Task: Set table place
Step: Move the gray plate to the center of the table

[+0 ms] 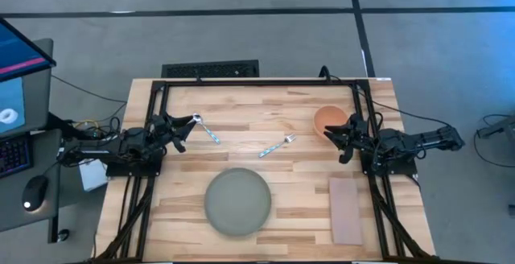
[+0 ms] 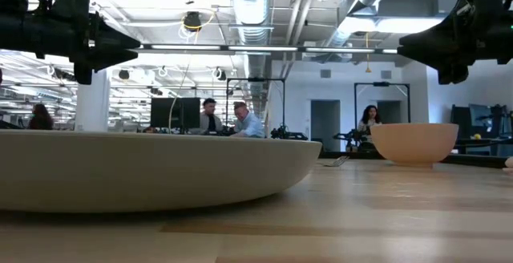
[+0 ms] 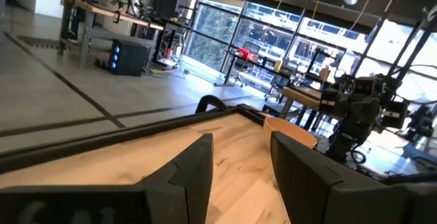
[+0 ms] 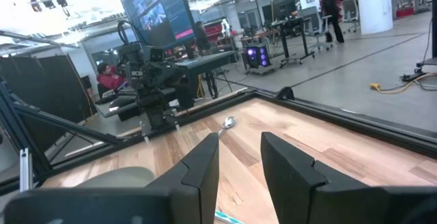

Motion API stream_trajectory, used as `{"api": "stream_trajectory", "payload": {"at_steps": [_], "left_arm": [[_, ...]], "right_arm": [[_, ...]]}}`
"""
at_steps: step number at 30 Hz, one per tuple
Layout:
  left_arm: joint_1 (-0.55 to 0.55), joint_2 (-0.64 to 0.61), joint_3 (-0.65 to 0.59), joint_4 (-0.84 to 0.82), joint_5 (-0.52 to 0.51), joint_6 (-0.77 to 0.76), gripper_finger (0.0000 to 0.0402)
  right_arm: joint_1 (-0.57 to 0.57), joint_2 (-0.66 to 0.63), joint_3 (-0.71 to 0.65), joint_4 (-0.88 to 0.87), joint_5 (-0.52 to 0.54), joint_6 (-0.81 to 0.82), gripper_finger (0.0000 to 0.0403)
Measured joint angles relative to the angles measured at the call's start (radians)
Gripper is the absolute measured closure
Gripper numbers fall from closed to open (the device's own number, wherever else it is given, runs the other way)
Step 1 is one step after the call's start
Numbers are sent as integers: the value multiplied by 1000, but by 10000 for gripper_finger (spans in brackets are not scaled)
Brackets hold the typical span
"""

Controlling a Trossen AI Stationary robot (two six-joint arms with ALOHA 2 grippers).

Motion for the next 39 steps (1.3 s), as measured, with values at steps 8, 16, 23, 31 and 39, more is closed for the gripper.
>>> {"api": "stream_trajectory", "payload": {"at_steps": [8,16,23,31,39], "left_arm": [[0,0,0,10,37,91,263],[0,0,0,63,168,150,229],[0,0,37,-7,165,78,210],[0,98,138,-99,305,90,209],[0,425,296,-226,344,23,209]], "right_arm": [[0,0,0,0,0,0,270],[0,0,0,0,0,0,268],[0,0,0,0,0,-2,270],[0,0,0,1,0,-78,270],[0,0,0,47,0,-77,269]]}}
